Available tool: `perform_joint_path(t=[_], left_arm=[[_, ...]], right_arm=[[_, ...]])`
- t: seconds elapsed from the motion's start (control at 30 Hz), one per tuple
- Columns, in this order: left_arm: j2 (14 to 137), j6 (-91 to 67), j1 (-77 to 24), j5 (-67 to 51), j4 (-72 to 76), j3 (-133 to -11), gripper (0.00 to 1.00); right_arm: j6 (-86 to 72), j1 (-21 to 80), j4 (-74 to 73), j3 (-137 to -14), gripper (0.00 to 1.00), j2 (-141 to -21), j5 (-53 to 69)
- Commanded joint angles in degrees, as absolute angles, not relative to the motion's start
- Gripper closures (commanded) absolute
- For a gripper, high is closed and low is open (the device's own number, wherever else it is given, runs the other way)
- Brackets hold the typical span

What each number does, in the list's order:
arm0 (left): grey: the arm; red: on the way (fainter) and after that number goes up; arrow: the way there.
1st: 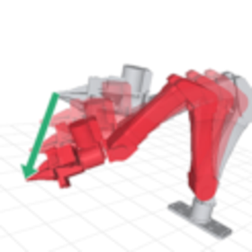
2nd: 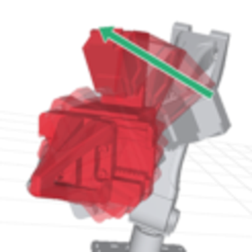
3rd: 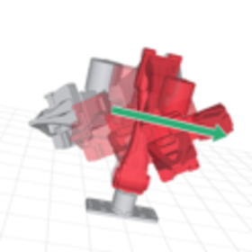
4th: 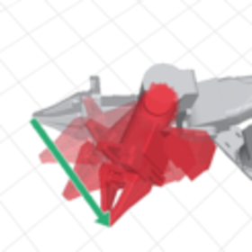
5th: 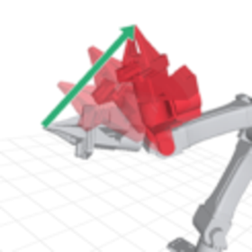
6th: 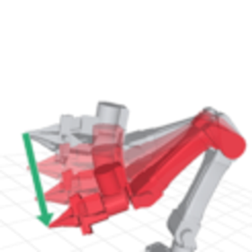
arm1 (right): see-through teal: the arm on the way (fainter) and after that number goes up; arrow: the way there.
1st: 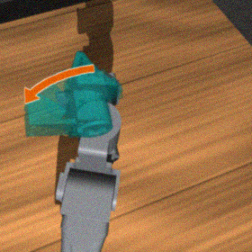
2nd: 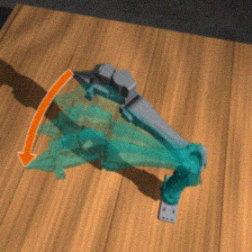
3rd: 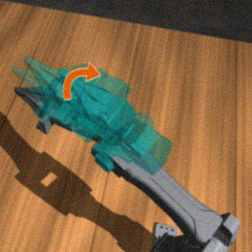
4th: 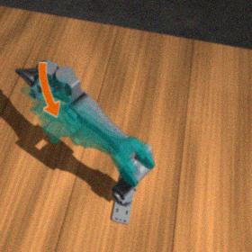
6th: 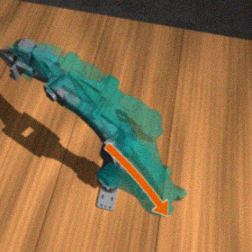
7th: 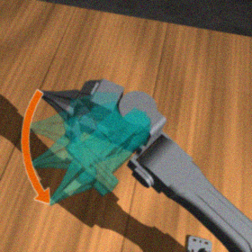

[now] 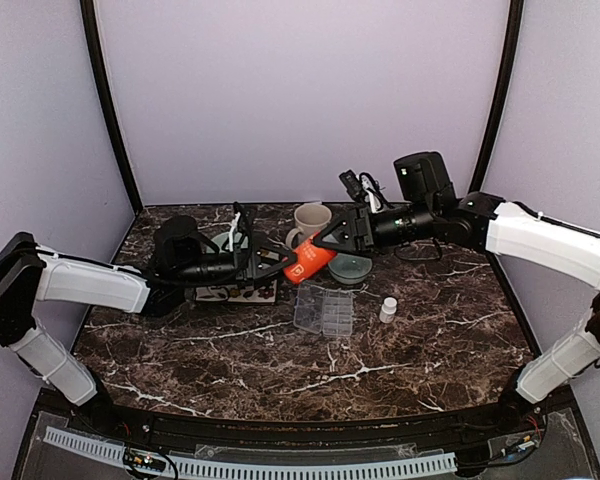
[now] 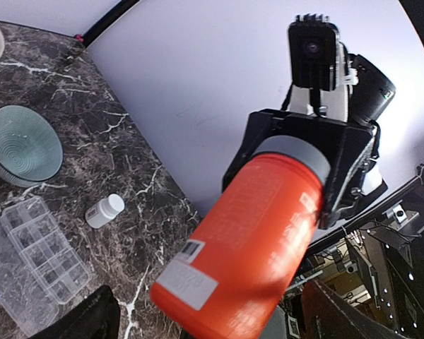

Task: Sort the pills into containers
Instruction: Pass from the right arm to the left

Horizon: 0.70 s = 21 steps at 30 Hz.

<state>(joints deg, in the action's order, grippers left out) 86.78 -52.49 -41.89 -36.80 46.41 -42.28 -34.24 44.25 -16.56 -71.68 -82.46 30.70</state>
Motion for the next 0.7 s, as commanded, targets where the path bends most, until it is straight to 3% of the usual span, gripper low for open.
perform_joint_path(t=[0.0, 0.23, 0.67], left_arm=[[88.04, -58.46, -41.52, -41.98, 60.29, -44.04, 0.08], [92.19, -66.20, -41.51, -46.32, 71.81, -44.12, 0.13], [91.07, -66.36, -42.14, -46.12, 72.24, -43.39, 0.16]], right_arm=[[-38.27, 43.52, -8.56, -69.97, 0.83, -80.05, 34.17], [-41.92, 43.09, -2.68, -66.86, 0.84, -79.12, 35.71], [-46.81, 42.89, 5.05, -63.14, 0.85, -79.48, 37.21]])
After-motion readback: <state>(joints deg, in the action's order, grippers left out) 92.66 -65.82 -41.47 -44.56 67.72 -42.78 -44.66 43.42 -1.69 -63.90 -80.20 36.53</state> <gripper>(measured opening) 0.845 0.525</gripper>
